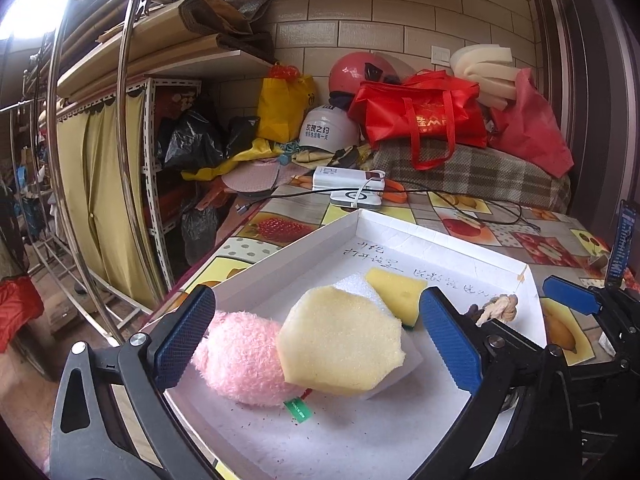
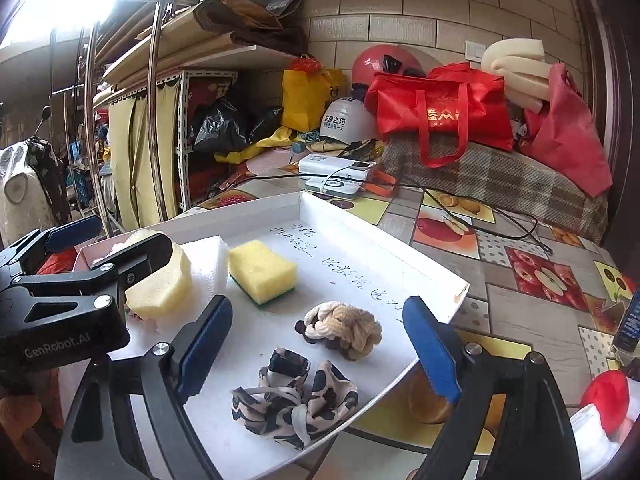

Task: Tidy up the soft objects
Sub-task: 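Open both grippers to release the yellow sponge and rope into the tray, then move both grippers back toward the tissue packs on the table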

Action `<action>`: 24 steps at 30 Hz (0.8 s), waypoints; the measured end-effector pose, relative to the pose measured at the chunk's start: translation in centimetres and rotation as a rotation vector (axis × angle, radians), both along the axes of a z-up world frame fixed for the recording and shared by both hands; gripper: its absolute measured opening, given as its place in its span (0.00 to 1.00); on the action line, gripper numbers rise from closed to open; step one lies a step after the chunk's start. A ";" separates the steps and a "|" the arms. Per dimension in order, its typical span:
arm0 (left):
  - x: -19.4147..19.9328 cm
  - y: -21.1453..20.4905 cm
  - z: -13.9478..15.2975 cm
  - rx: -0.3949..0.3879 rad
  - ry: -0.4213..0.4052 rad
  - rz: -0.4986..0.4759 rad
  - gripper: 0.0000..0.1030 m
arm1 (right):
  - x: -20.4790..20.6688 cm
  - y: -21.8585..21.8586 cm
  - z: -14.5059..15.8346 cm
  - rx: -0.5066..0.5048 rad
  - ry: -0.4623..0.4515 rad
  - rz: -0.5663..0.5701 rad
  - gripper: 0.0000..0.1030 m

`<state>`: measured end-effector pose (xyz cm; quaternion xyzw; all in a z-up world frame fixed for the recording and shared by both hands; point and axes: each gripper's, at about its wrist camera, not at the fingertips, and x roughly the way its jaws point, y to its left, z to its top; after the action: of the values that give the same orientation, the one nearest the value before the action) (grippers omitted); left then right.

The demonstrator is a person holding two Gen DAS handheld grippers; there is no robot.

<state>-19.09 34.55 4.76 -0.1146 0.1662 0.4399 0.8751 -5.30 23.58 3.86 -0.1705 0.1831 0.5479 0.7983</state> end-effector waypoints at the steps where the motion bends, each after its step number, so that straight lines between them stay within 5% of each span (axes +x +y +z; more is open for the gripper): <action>1: -0.1 -0.1 0.0 0.005 -0.002 0.007 1.00 | 0.0 0.1 0.0 -0.001 -0.002 0.000 0.85; 4: -0.3 -0.2 0.0 0.013 -0.009 0.025 1.00 | 0.0 0.2 0.0 -0.002 -0.006 -0.002 0.87; 7: -0.6 -0.1 0.1 0.015 -0.017 0.052 1.00 | -0.1 0.1 0.1 0.001 -0.017 -0.002 1.00; 15: -1.6 -1.6 0.5 0.099 -0.058 0.095 1.00 | -0.7 -1.3 0.7 0.083 -0.070 -0.027 1.00; 24: -2.7 -3.5 0.4 0.055 -0.089 0.075 1.00 | -2.7 -4.8 1.0 0.145 -0.093 -0.075 1.00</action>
<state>-21.83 31.10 5.16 -0.1161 0.1105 0.4713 0.8673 -7.95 18.83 4.89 -0.1305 0.1122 0.5207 0.8362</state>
